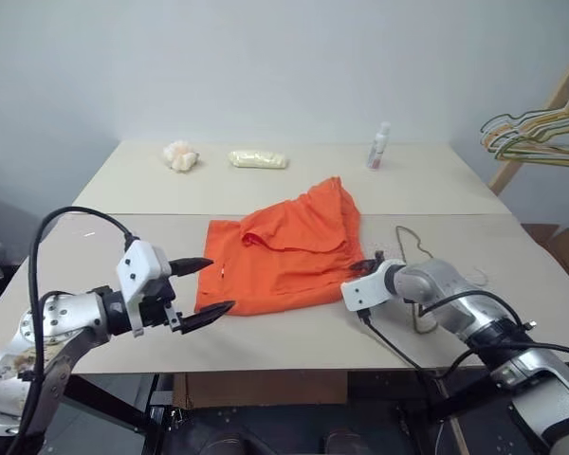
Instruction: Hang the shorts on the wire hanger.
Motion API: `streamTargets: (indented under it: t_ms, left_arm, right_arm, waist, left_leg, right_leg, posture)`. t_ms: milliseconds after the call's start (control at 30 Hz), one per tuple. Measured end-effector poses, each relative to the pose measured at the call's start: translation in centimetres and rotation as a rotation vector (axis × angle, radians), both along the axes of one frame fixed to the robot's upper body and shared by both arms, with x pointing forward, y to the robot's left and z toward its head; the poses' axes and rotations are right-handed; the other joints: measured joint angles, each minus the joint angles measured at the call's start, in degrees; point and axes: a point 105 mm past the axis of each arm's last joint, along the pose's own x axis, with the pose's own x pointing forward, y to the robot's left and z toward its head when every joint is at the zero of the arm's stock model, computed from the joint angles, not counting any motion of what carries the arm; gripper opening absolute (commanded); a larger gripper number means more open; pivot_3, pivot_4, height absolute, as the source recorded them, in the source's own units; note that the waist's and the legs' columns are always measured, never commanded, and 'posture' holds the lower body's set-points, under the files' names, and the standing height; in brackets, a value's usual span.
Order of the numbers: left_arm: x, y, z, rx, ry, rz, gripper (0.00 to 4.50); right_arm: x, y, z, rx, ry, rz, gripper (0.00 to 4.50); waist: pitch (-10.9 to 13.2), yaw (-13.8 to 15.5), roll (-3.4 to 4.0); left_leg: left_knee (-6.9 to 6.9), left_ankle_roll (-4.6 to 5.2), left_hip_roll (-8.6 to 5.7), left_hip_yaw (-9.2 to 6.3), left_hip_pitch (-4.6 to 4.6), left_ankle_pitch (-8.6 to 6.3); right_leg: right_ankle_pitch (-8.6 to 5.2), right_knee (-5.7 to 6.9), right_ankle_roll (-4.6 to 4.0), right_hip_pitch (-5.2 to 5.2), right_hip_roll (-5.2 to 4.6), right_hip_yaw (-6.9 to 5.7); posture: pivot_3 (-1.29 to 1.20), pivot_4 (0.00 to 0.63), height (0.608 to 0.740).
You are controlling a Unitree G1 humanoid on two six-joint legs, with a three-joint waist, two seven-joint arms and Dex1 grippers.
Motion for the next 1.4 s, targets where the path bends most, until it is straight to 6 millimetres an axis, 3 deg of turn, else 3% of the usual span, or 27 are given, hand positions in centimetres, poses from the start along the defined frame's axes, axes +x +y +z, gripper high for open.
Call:
streamTargets:
  t_ms: [100, 300, 500, 600, 900, 1000, 1100, 1300, 1400]
  left_arm:
    - [0.1, 0.0, -0.7, 0.061, -0.008, -0.012, 4.50]
    - [1.9, 1.9, -6.6, 0.445, -0.034, 0.009, 4.50]
    - [4.0, 2.3, -8.9, 0.701, -0.133, -0.095, 4.50]
    - [5.4, 1.7, -9.1, 0.750, -0.171, -0.145, 3.85]
    - [7.5, 1.2, -10.0, 0.776, -0.170, -0.169, 0.98]
    - [8.1, 1.9, -9.9, 0.785, -0.165, -0.153, 0.01]
    - [7.5, 2.5, -8.9, 0.753, -0.161, -0.211, 0.01]
    - [2.8, 4.1, -4.2, 0.651, -0.063, -0.500, 0.01]
    - [3.1, 3.6, -2.5, 0.582, -0.084, -0.502, 0.01]
  right_arm:
    - [-0.1, -0.1, -0.4, 0.003, 0.012, -0.003, 0.09]
    - [-0.7, 0.3, -0.2, 0.043, -0.006, 0.020, 0.04]
    - [-1.1, 0.7, 0.8, 0.094, -0.024, 0.050, 0.04]
    - [-1.2, 1.2, 1.2, 0.120, -0.027, 0.059, 0.00]
    - [-1.4, 1.6, 2.2, 0.163, -0.046, 0.057, 0.00]
    - [-1.7, 1.8, 2.4, 0.189, -0.042, 0.065, 0.00]
    - [-2.6, 1.5, 3.1, 0.225, -0.031, 0.104, 0.00]
    - [-7.3, 0.8, 4.7, 0.256, 0.160, 0.299, 0.00]
    - [-7.6, 0.4, 5.7, 0.247, 0.210, 0.325, 0.00]
  waist:
    - [0.01, -0.25, 0.02]
    - [0.05, -0.60, 0.07]
    - [0.06, -1.09, 0.08]
    - [0.05, -1.19, 0.09]
    - [0.05, -1.77, 0.09]
    - [0.05, -2.40, 0.08]
    - [0.06, -2.80, 0.08]
    - [0.07, -4.17, 0.11]
    - [0.07, -4.18, 0.10]
  left_leg:
    - [-0.04, 0.01, 0.00, -0.02, 0.18, -0.01]
    - [-0.07, 0.01, 0.00, 0.00, 0.20, -0.01]
    - [-0.07, 0.01, 0.01, 0.05, 0.18, -0.01]
    - [-0.07, 0.02, 0.00, 0.06, 0.19, -0.01]
    - [-0.05, 0.03, 0.01, 0.02, 0.17, -0.01]
    - [-0.05, 0.03, 0.01, -0.01, 0.13, -0.02]
    - [-0.05, 0.05, 0.04, -0.13, -0.03, -0.03]
    - [0.04, 0.06, 0.12, -0.24, -0.56, -0.02]
    - [0.04, 0.09, 0.12, -0.22, -0.11, -0.04]
  right_leg:
    - [-0.01, -0.03, -0.02, 0.20, 0.00, -0.03]
    - [-0.03, -0.06, -0.06, 0.23, 0.00, -0.11]
    - [-0.04, -0.04, -0.05, 0.22, -0.01, -0.12]
    - [-0.04, -0.03, -0.05, 0.23, -0.01, -0.13]
    - [-0.04, 0.00, -0.05, 0.22, 0.00, -0.13]
    - [-0.04, 0.00, -0.04, 0.20, -0.01, -0.13]
    - [-0.04, -0.01, -0.04, 0.03, -0.02, -0.13]
    - [-0.04, 0.12, -0.04, -0.55, -0.02, -0.04]
    - [-0.04, 0.12, -0.03, -0.13, -0.01, -0.04]
  posture:
    - [-0.04, 0.000, 0.740]
    - [-0.06, 0.000, 0.740]
    - [-0.09, 0.000, 0.740]
    - [-0.11, 0.000, 0.740]
    - [-0.12, 0.000, 0.740]
    - [-0.12, 0.000, 0.740]
    - [-0.12, 0.000, 0.740]
    - [-0.12, 0.000, 0.740]
    - [-0.12, 0.000, 0.740]
